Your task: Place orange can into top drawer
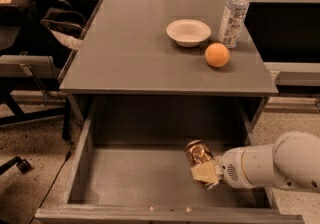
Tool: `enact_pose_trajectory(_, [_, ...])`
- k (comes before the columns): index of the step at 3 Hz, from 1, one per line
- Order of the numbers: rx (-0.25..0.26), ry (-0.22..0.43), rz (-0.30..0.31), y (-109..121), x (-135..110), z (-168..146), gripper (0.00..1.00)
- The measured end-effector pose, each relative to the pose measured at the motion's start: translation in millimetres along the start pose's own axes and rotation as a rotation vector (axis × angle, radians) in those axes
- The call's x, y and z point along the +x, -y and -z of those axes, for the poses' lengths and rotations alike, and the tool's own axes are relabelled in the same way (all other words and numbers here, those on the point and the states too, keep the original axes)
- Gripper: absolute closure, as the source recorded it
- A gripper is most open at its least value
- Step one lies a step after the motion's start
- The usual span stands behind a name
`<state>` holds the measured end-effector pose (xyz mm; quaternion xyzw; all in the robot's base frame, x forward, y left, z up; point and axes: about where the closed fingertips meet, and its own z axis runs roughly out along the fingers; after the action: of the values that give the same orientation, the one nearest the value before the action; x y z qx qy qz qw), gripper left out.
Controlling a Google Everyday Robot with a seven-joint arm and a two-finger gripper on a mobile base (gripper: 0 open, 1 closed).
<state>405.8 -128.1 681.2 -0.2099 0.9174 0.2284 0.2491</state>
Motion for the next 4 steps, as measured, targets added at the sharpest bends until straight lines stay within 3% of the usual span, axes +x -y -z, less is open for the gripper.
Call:
enact_pose_trajectory(1, [0.004,-0.033,-0.011,4.9,8.7,-17.7,1.00])
enact_pose_trajectory(4, [0.003,-0.034,-0.010,4.3,8.2,-18.2,0.34])
